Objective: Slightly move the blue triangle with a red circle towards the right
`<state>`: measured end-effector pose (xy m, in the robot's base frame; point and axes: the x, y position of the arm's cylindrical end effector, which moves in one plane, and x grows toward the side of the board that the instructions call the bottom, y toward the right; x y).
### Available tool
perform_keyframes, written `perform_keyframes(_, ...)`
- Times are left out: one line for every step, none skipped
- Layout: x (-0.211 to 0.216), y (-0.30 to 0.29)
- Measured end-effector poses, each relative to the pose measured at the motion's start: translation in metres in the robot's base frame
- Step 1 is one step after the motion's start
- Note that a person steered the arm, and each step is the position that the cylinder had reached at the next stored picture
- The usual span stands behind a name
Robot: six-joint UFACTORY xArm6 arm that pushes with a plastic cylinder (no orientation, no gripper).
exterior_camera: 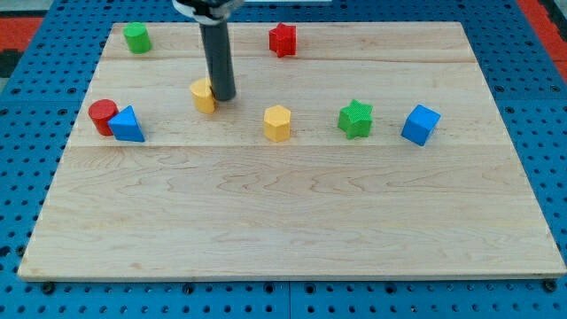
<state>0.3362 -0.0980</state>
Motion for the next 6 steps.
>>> perform_keyframes(-0.024, -0.077)
perform_keyframes(0.014, -0.175)
perform_keyframes(0.043, -0.206)
perform_keyframes(0.044, -0.183)
perform_keyframes(0.044, -0.126)
perform_keyframes(0.067, -0.179)
